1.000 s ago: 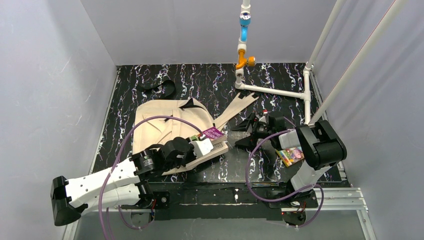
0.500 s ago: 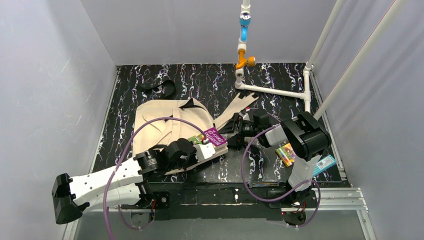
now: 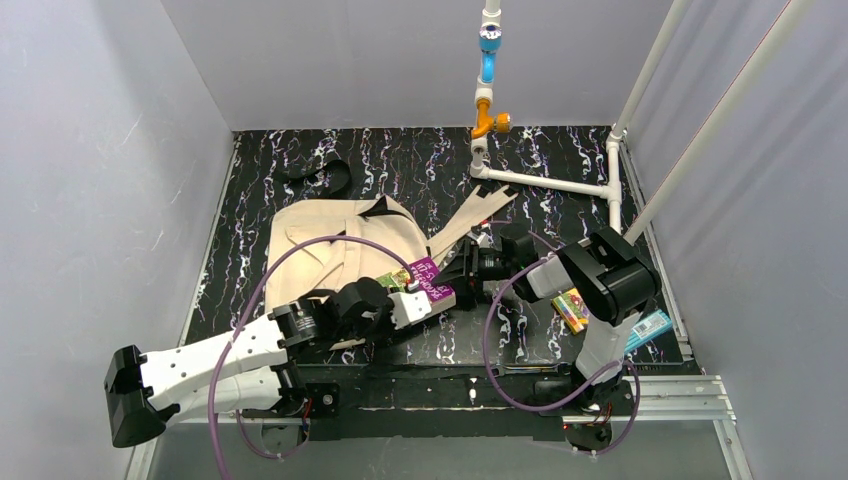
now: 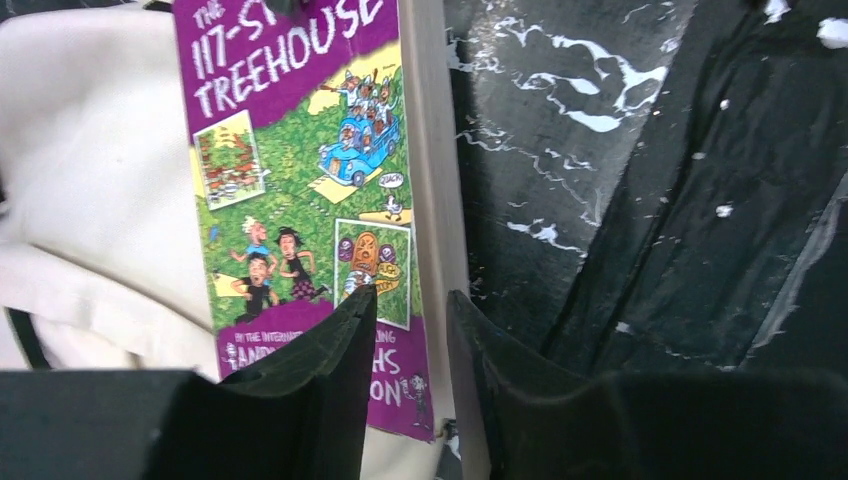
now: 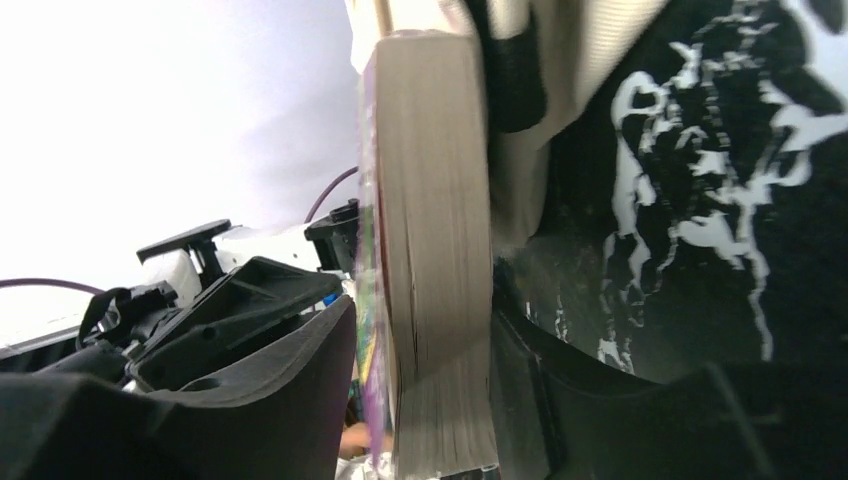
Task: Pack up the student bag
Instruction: Pick up the book from the center of the board.
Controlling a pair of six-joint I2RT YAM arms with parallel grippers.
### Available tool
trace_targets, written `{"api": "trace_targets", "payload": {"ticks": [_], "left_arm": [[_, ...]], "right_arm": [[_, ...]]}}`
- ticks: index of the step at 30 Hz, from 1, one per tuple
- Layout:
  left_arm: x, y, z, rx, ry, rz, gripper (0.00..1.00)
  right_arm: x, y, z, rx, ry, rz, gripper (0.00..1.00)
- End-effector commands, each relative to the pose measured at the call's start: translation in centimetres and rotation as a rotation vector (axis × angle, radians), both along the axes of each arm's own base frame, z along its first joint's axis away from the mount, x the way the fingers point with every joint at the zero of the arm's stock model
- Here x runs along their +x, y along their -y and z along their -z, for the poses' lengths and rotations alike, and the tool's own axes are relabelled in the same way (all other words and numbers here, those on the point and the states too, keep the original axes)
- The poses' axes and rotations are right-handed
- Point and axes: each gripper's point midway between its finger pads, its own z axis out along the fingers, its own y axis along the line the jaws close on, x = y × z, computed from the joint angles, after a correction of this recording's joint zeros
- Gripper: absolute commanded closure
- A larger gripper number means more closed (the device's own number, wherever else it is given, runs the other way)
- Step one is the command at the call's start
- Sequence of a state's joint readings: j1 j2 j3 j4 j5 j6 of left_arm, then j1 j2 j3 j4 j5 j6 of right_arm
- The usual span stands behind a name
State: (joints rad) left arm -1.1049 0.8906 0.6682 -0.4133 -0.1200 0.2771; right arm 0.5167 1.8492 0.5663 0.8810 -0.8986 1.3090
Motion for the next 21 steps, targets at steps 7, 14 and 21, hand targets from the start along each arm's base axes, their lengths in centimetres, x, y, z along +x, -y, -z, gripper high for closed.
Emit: {"api": "trace_targets", "payload": {"ticks": [7,14,21], "left_arm": [[-0.8,1.4,-3.1,-0.128,-0.087,-0.061,0.37],[2.9,-0.2,-7.0,-0.22,0.04,-0.333,0.17],[5.6,-1.2,-11.3,-0.376,0.105,-0.587,0.13]], "right_arm": [[-0.7,-0.6,-3.9,0.081,0.148,-0.083,0.79],[-1.2,-0.4,-4.6,0.082,0.161,-0.106,0.99],[0.5,1.9,-4.5,-0.241,0.328,-0.059,0.99]]}}
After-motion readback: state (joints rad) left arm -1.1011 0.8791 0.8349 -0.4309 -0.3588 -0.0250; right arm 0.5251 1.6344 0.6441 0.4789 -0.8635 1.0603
